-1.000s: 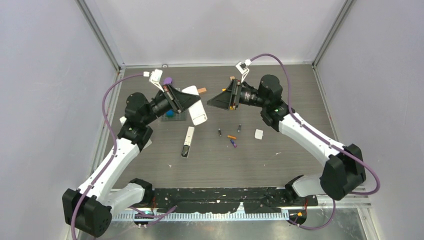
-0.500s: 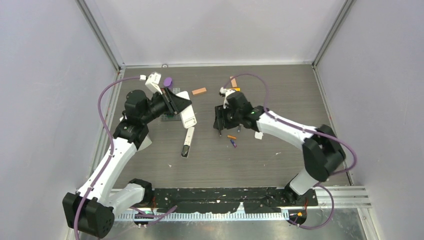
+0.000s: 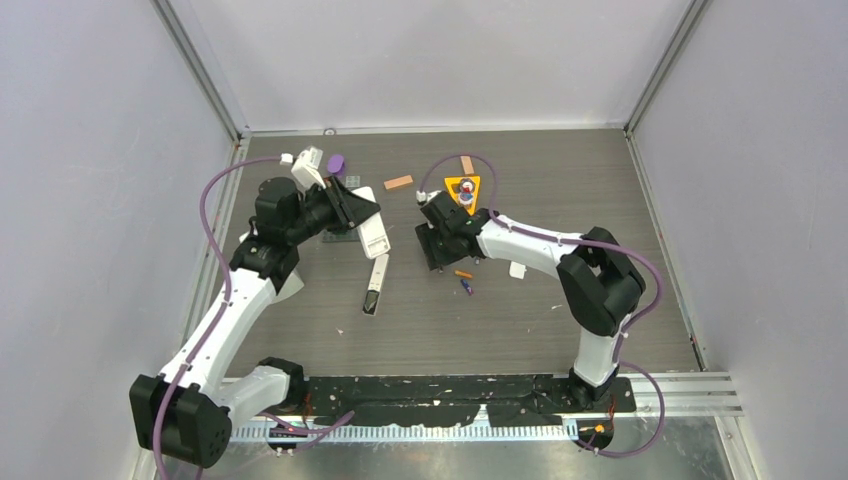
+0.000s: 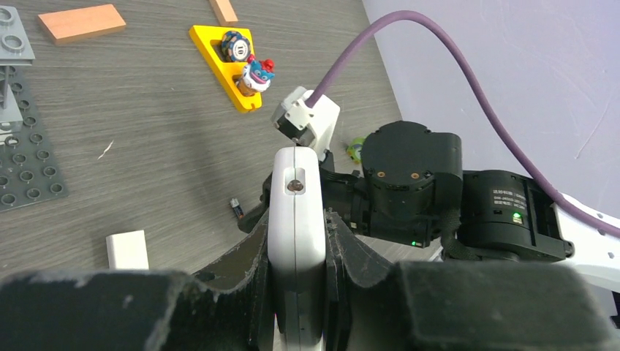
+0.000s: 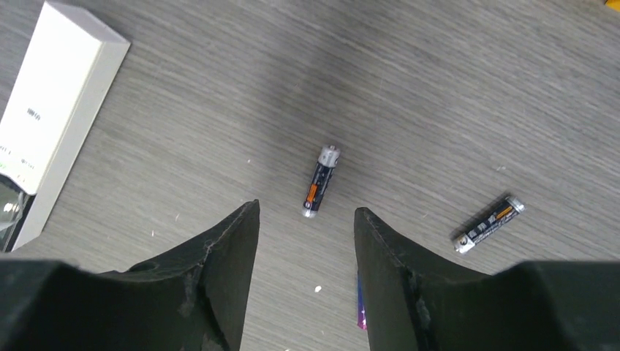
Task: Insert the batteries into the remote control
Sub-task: Pick up the battery from the center of the board.
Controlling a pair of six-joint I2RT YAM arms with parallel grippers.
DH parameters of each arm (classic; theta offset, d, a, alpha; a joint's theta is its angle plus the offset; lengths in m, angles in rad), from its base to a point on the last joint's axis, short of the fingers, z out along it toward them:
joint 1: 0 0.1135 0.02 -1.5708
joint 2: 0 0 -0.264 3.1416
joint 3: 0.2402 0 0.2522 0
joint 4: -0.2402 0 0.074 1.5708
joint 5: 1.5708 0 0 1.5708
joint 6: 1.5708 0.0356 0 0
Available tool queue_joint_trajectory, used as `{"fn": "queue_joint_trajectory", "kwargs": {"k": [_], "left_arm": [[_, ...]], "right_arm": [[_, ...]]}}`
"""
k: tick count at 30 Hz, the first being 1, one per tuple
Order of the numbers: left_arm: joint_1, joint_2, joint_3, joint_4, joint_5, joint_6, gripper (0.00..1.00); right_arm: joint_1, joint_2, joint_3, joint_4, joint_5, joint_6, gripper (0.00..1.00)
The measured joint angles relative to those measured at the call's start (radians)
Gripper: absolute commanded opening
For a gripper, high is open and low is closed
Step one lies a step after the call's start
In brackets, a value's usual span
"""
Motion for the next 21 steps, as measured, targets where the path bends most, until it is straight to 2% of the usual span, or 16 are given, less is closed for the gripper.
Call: {"fn": "queue_joint_trajectory", "kwargs": {"k": [9,21], "left_arm": [[0.009,0.016,0.005,-0.001,0.000,-0.012,0.00],[0.013,0.027,0.005,-0.001,0.004,-0.020,0.00]], "right_arm": [[0.000,0.101,0.054,-0.014,0.031,0.000,0.34],[-0.004,0.144,0.085,-0.036,0.024,0.009,0.23]]}}
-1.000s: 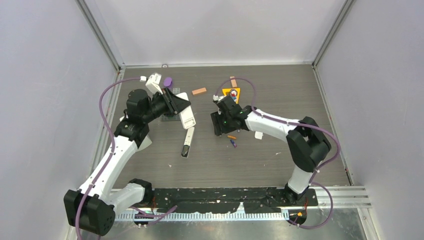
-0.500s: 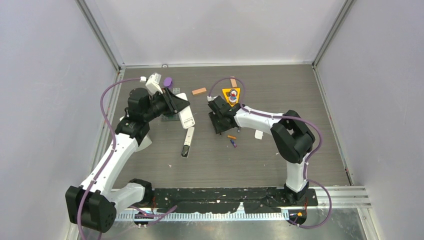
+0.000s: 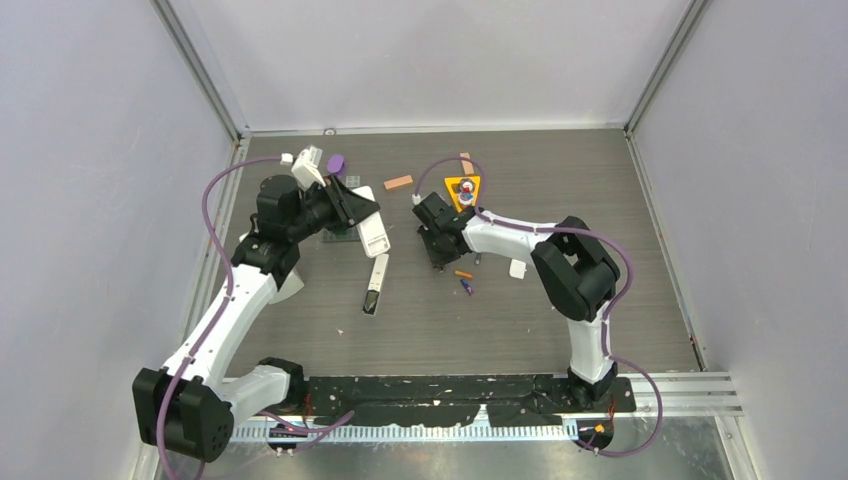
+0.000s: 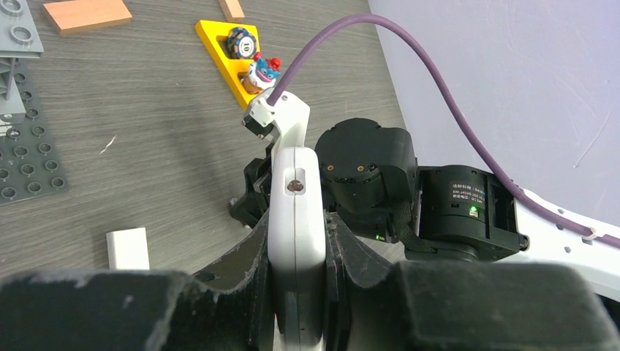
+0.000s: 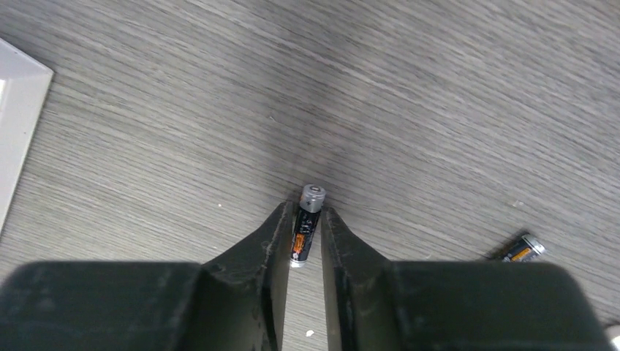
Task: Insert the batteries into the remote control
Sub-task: Pick up the battery from the center of the board, then load the battery into the remote control.
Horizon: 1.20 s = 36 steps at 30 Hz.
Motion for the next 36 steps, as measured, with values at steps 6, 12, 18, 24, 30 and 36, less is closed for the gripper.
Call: {"fn": "queue_joint_trajectory", "kwargs": {"k": [6,12,18,24,30,36], "left_arm": [[0.003,0.000,0.000,0.000,0.007,-0.003,0.00],[0.006,0.000,0.000,-0.001,0.023,-0.009,0.00],[0.007,0.022,0.037,-0.035,0.089,-0.027,0.00],[0.008,0.074,0.124,-0.091,0.224,-0.031,0.00],[0.008,0.149,0.212,-0.159,0.387,-0.062,0.00],[0.008,0.215,0.222,-0.177,0.515,-0.145,0.00]], "right_arm": [[-0.010,0.010,0.013,0.000,-0.017,0.011,0.11],[-0.014,-0.007,-0.005,0.014,-0.024,0.014,0.08],[-0.015,-0.207,-0.100,0.050,-0.044,-0.003,0.07],[-0.016,-0.515,-0.172,0.209,-0.174,-0.055,0.07],[0.002,-0.703,-0.203,0.372,-0.373,-0.101,0.08],[0.074,-0.732,-0.191,0.437,-0.525,-0.147,0.09]]}}
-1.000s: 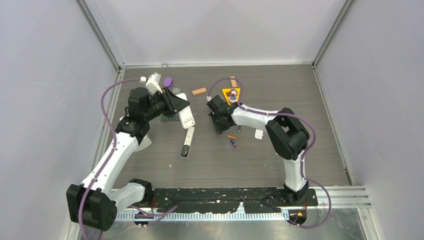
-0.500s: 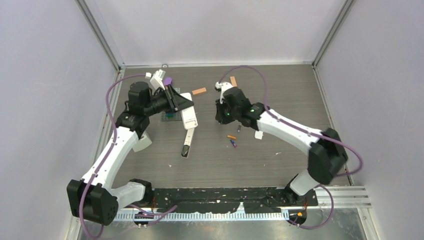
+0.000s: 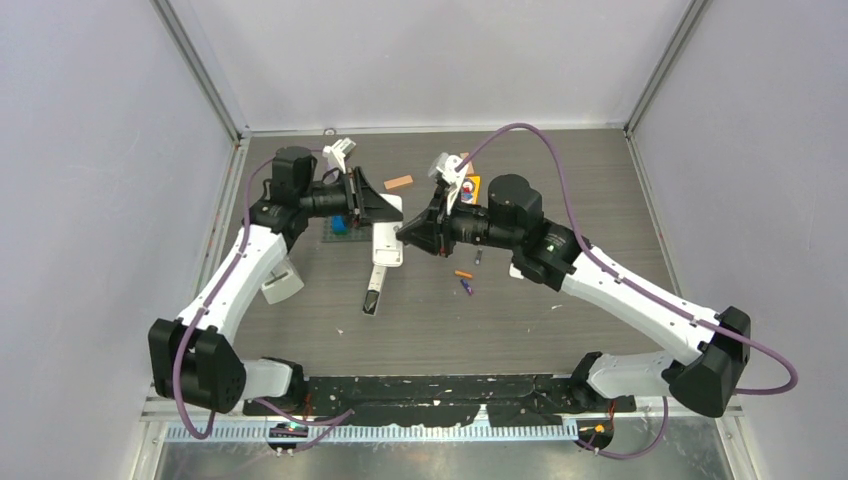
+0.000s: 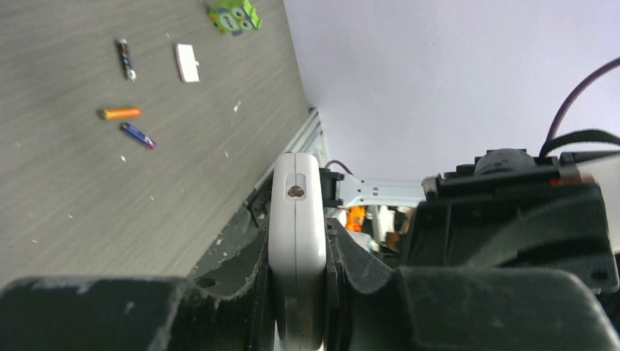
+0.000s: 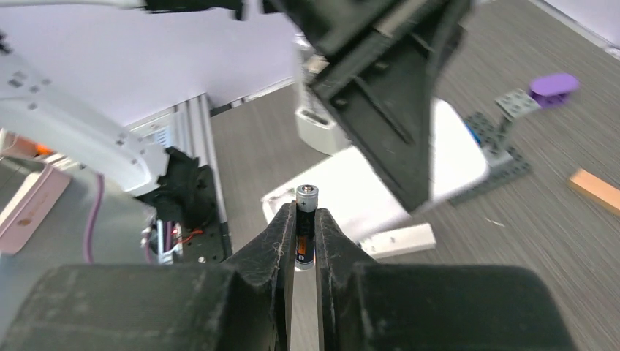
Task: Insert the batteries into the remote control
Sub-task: Load the battery into the remote control.
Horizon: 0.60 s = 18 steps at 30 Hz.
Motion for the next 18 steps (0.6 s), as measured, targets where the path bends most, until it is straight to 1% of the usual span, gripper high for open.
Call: {"fn": "queue_joint_trajectory", "kwargs": {"k": [7,18], "left_arm": [[0.001,0.046,0.001,-0.009,0.088,-0.074,0.00],[0.001,0.079,0.011,-0.054,0.165,-0.068,0.00]], "right_arm": [[0.065,0.033,0.069,-0.031,-0.090,-0.080,0.09],[0.094,0.092,0.078,-0.063,-0.140,-0.181,0.09]]}}
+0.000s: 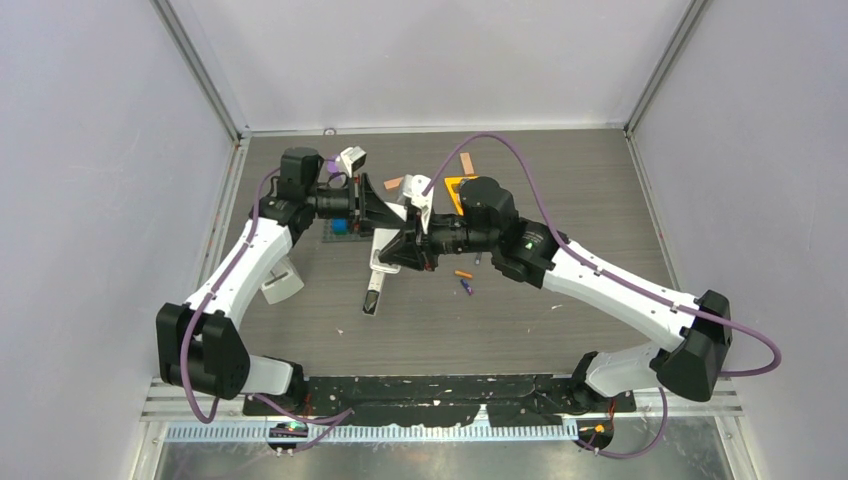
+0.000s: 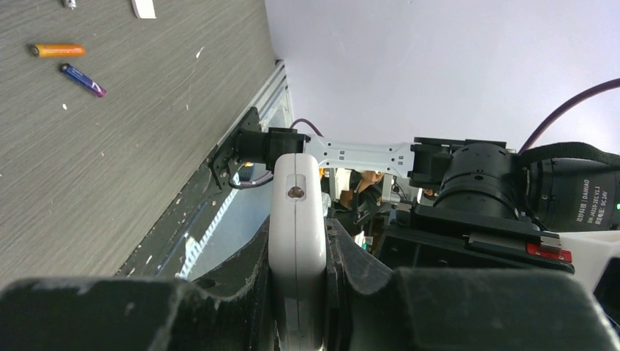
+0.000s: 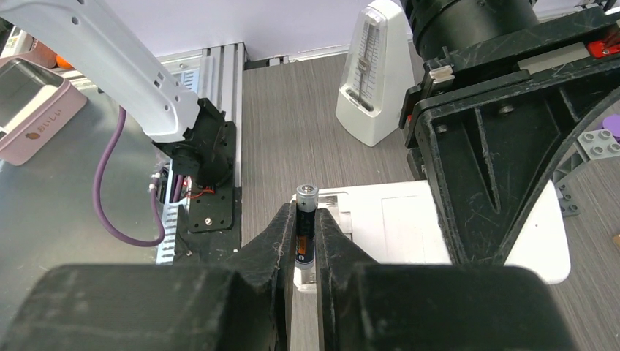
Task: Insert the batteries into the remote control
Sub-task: Load the battery into the remote control.
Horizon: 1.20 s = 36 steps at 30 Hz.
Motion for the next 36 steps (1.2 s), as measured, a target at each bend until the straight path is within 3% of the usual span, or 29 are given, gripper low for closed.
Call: {"fn": "queue_joint_trajectory", "kwargs": {"k": [16,32,36], "left_arm": [[0.000,0.003,0.021,-0.012,0.041,0.015,0.00],[0.000,0.004,0.021,-0.008,0.042,0.033,0.00],[0.000,0.004,0.021,-0.006,0.042,0.031,0.00]], "right_arm": [[0.002,0.026,0.000,-0.012,-0.035,-0.052,0.14],[0.002,0.058,0.034,-0.066,-0.061,-0.063,0.32],[0.002,0.058,0.037,-0.084,-0.061,-0.055,0.42]]}}
